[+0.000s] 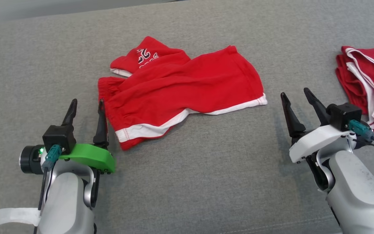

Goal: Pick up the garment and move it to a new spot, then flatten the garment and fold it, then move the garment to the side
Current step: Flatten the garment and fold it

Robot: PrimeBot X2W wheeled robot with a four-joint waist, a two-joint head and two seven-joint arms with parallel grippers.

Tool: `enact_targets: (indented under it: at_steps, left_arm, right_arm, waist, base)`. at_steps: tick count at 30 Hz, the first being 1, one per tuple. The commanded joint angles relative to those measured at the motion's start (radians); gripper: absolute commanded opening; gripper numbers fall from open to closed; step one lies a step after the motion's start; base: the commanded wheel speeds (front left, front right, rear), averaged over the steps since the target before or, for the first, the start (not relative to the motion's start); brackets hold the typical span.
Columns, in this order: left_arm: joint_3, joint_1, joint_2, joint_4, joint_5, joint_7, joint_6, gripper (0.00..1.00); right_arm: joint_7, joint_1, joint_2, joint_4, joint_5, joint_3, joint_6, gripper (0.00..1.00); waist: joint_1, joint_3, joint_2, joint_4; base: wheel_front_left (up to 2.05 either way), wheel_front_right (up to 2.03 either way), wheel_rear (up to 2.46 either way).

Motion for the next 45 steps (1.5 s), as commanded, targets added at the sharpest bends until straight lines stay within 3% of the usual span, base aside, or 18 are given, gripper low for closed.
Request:
enact_targets:
  at_steps: [1,5,12,20,26,27,28,31,45]
  left_arm:
    - [-0.006,0.017,-0.001,-0.011,-0.005,0.001,-0.003,1.00]
    - [-0.058,0.050,-0.005,-0.052,-0.045,0.001,-0.007,1.00]
    - [-0.138,0.088,-0.005,-0.096,-0.105,0.001,0.021,1.00]
    - [-0.197,0.102,-0.005,-0.138,-0.137,0.001,0.045,1.00]
    - [-0.231,0.091,-0.005,-0.162,-0.149,0.001,0.048,1.00]
    - [-0.237,0.089,-0.005,-0.164,-0.154,0.001,0.051,1.00]
    - [-0.242,0.088,-0.005,-0.169,-0.156,0.001,0.053,1.00]
    - [-0.257,0.085,-0.005,-0.177,-0.164,0.001,0.055,1.00]
    - [-0.306,0.062,-0.005,-0.199,-0.169,0.001,0.055,1.00]
  right_arm:
    - [0.001,-0.017,-0.010,0.015,0.011,0.007,-0.002,1.00]
    - [0.032,-0.070,-0.034,0.091,0.047,0.036,-0.002,1.00]
    - [0.058,-0.115,-0.053,0.193,0.087,0.053,-0.002,1.00]
    - [0.067,-0.171,-0.070,0.293,0.102,0.049,-0.002,1.00]
    - [0.055,-0.193,-0.062,0.342,0.083,0.028,-0.002,0.93]
    - [0.057,-0.195,-0.057,0.349,0.085,0.028,-0.002,0.87]
    - [0.056,-0.197,-0.058,0.354,0.087,0.029,-0.002,0.69]
    - [0.048,-0.206,-0.058,0.358,0.081,0.041,-0.002,0.00]
    - [0.038,-0.366,-0.122,0.387,0.057,0.043,-0.002,0.00]
  waist:
    - [0.0000,-0.007,0.0000,0.076]
    - [0.0000,-0.008,0.0000,0.168]
    - [0.0000,-0.008,0.0000,0.251]
    - [0.0000,0.002,0.0000,0.278]
    - [0.0000,0.004,0.0000,0.276]
    - [0.0000,0.004,0.0000,0.275]
    - [0.0000,0.004,0.0000,0.274]
    - [0.0000,0.006,0.0000,0.271]
    - [0.0000,0.056,0.0000,0.294]
  base:
    - [0.00,0.00,0.00]
    - [0.00,0.00,0.00]
    - [0.00,0.00,0.00]
    - [0.00,0.00,0.00]
    - [0.00,0.00,0.00]
    - [0.00,0.00,0.00]
    - [0.00,0.00,0.00]
    - [0.00,0.00,0.00]
    - [0.00,0.00,0.00]
